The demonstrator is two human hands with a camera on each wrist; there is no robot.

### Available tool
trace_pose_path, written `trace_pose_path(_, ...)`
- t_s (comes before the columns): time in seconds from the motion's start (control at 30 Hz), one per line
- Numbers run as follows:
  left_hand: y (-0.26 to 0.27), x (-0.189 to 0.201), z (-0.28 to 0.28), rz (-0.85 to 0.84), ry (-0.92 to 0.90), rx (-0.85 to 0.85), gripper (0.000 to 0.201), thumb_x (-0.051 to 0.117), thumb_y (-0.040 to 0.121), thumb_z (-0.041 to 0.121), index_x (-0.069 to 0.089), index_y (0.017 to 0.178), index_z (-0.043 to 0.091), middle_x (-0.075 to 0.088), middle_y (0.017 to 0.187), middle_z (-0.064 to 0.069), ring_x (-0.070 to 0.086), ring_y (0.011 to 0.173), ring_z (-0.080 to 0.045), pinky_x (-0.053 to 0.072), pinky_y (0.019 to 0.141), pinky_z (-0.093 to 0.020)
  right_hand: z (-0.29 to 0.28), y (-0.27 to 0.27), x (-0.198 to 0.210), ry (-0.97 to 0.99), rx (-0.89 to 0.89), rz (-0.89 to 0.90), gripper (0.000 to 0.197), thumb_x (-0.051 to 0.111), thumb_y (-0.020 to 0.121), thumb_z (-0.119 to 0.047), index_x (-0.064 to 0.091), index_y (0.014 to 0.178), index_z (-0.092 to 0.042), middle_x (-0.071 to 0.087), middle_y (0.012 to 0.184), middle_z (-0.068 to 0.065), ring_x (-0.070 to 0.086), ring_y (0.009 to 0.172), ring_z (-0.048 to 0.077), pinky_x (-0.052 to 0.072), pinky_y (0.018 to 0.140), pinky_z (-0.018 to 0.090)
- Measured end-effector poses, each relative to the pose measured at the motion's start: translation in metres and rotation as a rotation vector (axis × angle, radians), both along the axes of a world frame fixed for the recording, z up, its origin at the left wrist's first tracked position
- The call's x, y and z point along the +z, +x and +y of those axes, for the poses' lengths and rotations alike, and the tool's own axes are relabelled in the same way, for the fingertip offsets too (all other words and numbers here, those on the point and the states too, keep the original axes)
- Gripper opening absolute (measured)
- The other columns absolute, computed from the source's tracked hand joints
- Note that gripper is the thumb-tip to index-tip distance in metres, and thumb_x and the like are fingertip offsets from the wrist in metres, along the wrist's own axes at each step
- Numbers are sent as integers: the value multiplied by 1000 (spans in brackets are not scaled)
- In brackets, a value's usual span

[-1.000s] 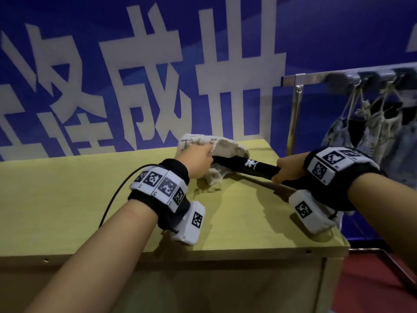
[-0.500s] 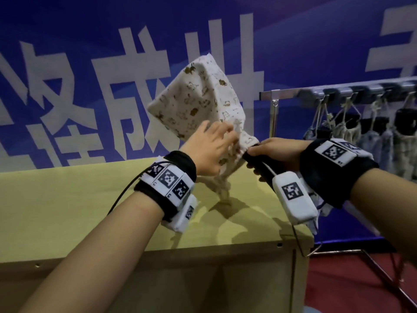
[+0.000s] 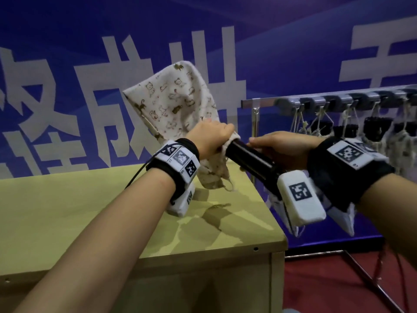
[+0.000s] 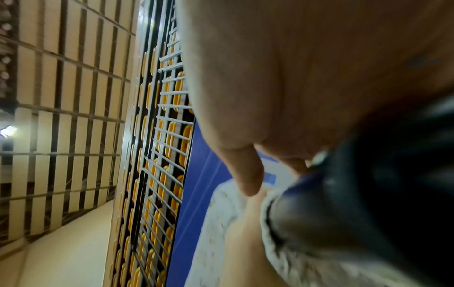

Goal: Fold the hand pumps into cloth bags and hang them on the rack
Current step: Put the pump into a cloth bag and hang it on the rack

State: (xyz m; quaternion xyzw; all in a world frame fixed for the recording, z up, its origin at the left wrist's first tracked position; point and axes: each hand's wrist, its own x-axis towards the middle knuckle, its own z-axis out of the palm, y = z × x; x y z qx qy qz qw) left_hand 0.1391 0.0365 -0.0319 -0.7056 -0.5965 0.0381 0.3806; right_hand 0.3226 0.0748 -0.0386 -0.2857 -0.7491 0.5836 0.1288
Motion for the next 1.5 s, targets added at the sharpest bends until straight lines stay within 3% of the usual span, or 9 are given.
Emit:
trace_pose_path(0.17,-18,22,3,-242,68,106,28,55,87,20,47,111,8,62,110,-13,59,100,-35,42,77,-39,32,44,8,-196,-130,330,39,38,93,-36,60,105,-5,65,95,10,66,77,18,55,69,27)
trace_pose_path(0.37,-11,65,2,-551,207,119,34,61,82,19,51,114,13,63,110,-15,58,100,-36,40,74,-34,49,67,9,-342,-282,487,37,30,101,-35,52,107,-6,63,109,16,70,83,27,59,63,31)
trace_pose_path(0.7,46,122,31,-1346,327,-338,30,78,64,19,68,91,9,66,89,-3,61,81,-9,49,74,-21,40,89,7,-252,-359,450,40,46,95,-38,54,122,-9,62,122,13,64,98,25,51,79,37)
trace_pose_path(0.8,70,127,47,-1553,377,-382,24,76,65,19,64,83,8,64,89,-12,62,83,-19,46,62,-24,36,102,15,-218,-400,570,46,49,93,-43,49,124,-10,61,115,11,62,90,23,51,78,37)
trace_pose_path(0.9,93,123,63,-1649,410,-354,12,73,77,22,62,76,17,60,74,-2,52,58,-14,36,45,-19,35,117,26,-214,-469,698,41,43,96,-45,55,113,-10,63,100,8,61,82,20,51,75,36)
trace_pose_path(1.0,121,113,77,-1751,382,-389,13,72,78,22,67,85,12,58,69,-4,50,53,-17,37,48,-23,42,136,33,-186,-556,761,41,41,95,-45,58,108,-10,64,98,5,62,79,16,55,66,31)
trace_pose_path(1.27,171,45,119,-1959,270,-335,31,76,73,18,68,101,7,68,91,-8,64,79,-24,55,72,-32,55,175,34,-83,-845,690,43,48,82,-62,57,80,-20,51,75,0,50,66,16,46,65,30)
trace_pose_path(1.4,181,14,128,-1977,232,-315,28,78,71,18,70,96,9,71,93,-8,66,84,-21,53,72,-28,65,174,21,-2,-992,552,13,57,89,-28,58,80,-17,53,74,1,53,63,14,50,45,22)
trace_pose_path(1.5,182,-3,127,-2006,56,-282,15,71,76,10,67,91,10,66,79,-3,62,78,-20,49,66,-22,78,173,8,41,-1077,528,23,44,96,-11,48,73,-14,53,68,5,54,55,15,47,35,18)
